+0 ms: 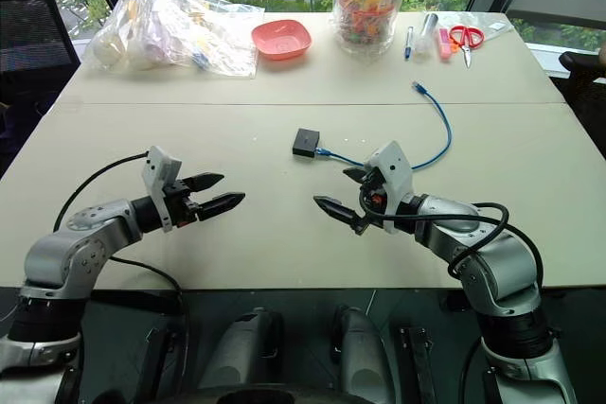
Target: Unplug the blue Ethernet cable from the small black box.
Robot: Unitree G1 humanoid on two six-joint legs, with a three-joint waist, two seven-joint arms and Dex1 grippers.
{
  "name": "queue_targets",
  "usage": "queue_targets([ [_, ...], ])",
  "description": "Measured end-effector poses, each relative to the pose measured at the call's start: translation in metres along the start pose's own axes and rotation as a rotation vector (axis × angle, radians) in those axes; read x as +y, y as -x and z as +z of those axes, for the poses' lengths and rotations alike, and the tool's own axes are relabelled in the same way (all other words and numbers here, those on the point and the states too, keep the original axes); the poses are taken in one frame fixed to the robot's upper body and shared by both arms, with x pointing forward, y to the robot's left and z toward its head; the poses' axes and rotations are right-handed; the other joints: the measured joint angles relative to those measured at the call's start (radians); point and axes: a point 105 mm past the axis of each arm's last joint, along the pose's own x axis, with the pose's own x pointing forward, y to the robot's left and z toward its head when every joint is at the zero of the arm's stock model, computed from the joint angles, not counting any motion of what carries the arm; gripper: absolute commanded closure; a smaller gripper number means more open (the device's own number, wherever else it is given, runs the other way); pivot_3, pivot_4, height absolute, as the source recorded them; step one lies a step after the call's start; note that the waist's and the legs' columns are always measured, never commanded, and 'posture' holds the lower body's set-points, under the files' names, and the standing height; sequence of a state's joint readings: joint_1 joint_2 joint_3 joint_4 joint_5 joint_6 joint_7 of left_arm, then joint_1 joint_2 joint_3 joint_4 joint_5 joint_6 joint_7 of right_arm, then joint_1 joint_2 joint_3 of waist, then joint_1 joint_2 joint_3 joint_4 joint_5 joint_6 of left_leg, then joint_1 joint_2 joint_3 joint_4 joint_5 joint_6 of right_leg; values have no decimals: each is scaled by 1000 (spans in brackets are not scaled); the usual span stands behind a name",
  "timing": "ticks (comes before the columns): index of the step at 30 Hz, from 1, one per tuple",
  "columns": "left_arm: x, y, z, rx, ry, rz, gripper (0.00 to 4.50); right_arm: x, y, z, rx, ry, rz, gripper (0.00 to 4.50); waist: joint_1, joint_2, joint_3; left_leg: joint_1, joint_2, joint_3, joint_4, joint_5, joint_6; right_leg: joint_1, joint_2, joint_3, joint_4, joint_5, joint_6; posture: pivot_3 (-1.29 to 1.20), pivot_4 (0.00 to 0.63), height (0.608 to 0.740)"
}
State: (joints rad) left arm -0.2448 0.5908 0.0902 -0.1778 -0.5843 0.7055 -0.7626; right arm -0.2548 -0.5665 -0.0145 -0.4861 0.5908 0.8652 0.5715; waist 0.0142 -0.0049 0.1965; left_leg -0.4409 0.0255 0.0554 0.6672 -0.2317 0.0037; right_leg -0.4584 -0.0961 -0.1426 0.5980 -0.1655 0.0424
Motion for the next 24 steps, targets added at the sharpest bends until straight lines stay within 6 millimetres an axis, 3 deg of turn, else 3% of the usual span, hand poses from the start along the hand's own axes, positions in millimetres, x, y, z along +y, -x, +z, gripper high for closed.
queue_targets([
  [6,-5,-7,-4,-13,29,-26,80,-3,0,0,-1,11,-22,0,0,0,0,0,0,0,0,0,0,0,0,0,0,0,0,0,150,740],
  [16,3,-6,-3,0,15,2,80,-10,-3,1,-6,20,-46,0,0,0,0,0,0,0,0,0,0,0,0,0,1,0,0,0,150,740],
  [20,21,-7,21,-19,-65,19,80,-32,-23,10,-4,103,-66,0,-2,0,0,1,1,1,2,0,0,0,2,0,1,1,-1,0,150,740],
  [24,29,7,40,43,-177,-25,80,-66,-51,10,17,153,-89,0,-8,-1,0,1,1,4,1,1,0,-1,3,2,1,2,-3,0,150,740],
])
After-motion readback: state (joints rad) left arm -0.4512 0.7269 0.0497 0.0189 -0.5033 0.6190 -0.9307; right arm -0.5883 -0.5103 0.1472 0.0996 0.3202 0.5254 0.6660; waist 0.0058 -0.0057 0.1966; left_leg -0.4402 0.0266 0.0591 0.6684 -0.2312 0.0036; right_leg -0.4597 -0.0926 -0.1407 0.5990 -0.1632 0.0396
